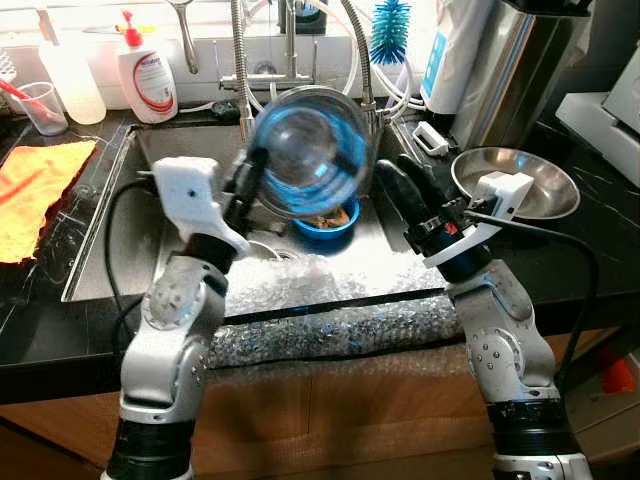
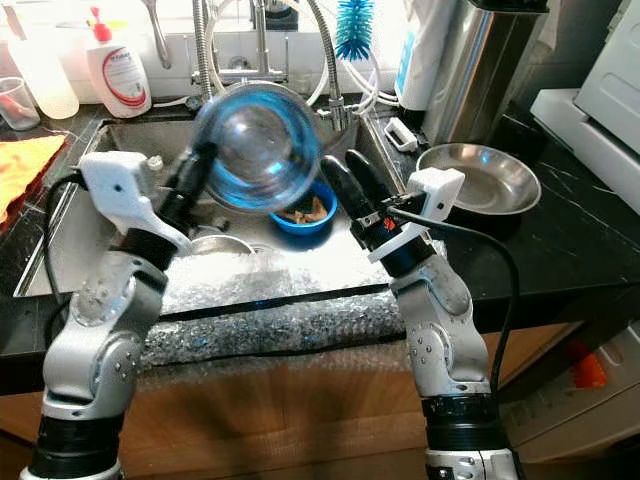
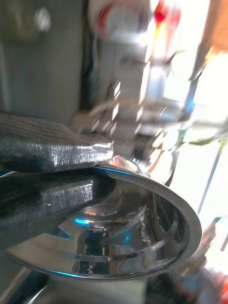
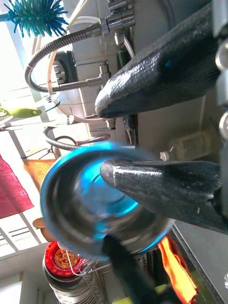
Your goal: Kitchen organization
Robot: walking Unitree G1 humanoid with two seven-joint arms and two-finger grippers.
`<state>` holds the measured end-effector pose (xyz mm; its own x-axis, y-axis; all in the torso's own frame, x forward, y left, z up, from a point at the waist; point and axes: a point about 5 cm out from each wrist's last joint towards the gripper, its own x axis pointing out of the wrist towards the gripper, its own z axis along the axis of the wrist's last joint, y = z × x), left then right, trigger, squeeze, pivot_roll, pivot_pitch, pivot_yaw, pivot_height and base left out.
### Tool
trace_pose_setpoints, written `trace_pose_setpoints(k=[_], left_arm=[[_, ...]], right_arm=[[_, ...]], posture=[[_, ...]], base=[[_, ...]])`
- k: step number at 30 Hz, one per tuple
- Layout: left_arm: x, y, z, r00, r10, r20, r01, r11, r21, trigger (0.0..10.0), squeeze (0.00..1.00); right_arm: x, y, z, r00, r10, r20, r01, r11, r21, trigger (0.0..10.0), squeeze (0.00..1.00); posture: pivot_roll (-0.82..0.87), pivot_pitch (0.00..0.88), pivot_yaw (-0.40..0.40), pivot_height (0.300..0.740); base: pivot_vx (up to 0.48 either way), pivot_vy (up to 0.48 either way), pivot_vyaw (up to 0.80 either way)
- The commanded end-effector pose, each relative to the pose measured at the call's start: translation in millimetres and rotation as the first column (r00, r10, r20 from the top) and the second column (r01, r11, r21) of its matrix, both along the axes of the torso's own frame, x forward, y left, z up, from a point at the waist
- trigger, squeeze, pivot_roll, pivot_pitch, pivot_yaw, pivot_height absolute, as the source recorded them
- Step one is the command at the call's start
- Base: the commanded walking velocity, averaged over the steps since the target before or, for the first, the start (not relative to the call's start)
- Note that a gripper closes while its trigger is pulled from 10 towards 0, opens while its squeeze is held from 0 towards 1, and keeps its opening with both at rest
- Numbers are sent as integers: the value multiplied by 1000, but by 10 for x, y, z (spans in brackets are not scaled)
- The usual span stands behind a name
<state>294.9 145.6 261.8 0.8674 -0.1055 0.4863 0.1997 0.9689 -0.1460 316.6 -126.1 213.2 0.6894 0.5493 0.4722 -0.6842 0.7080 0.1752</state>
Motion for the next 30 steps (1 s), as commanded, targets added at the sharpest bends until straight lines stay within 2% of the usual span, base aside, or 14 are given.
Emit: trace_pose_setpoints(k=[1, 3, 4, 5, 6, 7, 8, 11, 12, 13, 16, 23, 25, 30], left_arm=[[-14, 44, 81, 999, 33, 41, -33, 999, -18, 0, 0], [-16, 78, 92, 997, 59, 50, -58, 998, -26, 0, 0], [-15, 120, 91, 994, 98, 52, -97, 995, -22, 1098, 0], [-13, 146, 87, 991, 123, 51, -122, 992, -20, 1098, 0], [-11, 172, 82, 987, 149, 53, -149, 989, -3, 4941, 0], [-1, 232, 52, 980, 192, 49, -194, 980, 46, 10000, 0], [9, 282, 17, 976, 212, 44, -215, 973, 82, 10000, 0], [23, 367, -24, 970, 243, 25, -244, 965, 94, 10000, 0], [39, 446, -68, 957, 289, 27, -289, 938, 190, 10000, 0], [39, 446, -68, 957, 289, 27, -289, 938, 190, 10000, 0], [64, 582, -161, 945, 326, 21, -320, 910, 264, 10000, 0], [117, 734, -365, 920, 392, -30, -363, 876, 318, 10000, 0], [130, 801, -495, 899, 434, -63, -391, 858, 333, 10000, 0], [150, 847, -525, 893, 447, -62, -401, 850, 342, 10000, 0]], right_arm=[[-24, -5, 86, 999, -3, 39, 3, 1000, 5, 10000, 0], [-26, -5, 86, 999, -4, 39, 4, 1000, 5, 10000, 0], [-27, -7, 88, 999, -8, 40, 8, 1000, 5, 10000, 0], [-29, -9, 89, 999, -11, 41, 11, 1000, 5, 10000, 0], [-31, -14, 94, 999, -18, 43, 18, 1000, 5, 10000, 0], [-40, -52, 119, 997, -53, 53, 54, 999, -1, 10000, 0], [-44, -103, 142, 991, -111, 69, 113, 993, -23, 10000, 0], [-48, -173, 165, 977, -191, 91, 197, 979, -56, 10000, 0], [-64, -250, 187, 961, -253, 107, 261, 963, -70, 10000, 0], [-64, -250, 187, 961, -253, 107, 261, 963, -70, 10000, 0], [-109, -378, 182, 931, -342, 124, 355, 930, -100, 10000, 0], [-214, -533, 49, 893, -437, 106, 449, 881, -148, 10000, 0], [-325, -602, -47, 873, -482, 81, 488, 857, -165, 10000, 0], [-460, -676, -161, 844, -533, 63, 534, 820, -206, 10000, 0]], posture=[[60, 39, -32, 740], [60, 35, -31, 740], [64, 28, -33, 740], [64, 28, -33, 740], [65, 26, -34, 740], [69, 19, -35, 740], [71, 13, -35, 740], [69, 5, -34, 740], [75, 0, -30, 740], [75, 0, -30, 740], [72, 0, -24, 740], [65, 0, -16, 740], [62, 0, -15, 740], [53, 0, -12, 740]], base=[[0, 0, 0], [0, 0, 0], [0, 0, 0], [0, 0, 0], [0, 0, 0], [0, 0, 0], [0, 0, 0], [0, 0, 0], [0, 0, 0], [0, 0, 0], [0, 0, 0], [0, 0, 0], [0, 0, 0], [0, 0, 0]])
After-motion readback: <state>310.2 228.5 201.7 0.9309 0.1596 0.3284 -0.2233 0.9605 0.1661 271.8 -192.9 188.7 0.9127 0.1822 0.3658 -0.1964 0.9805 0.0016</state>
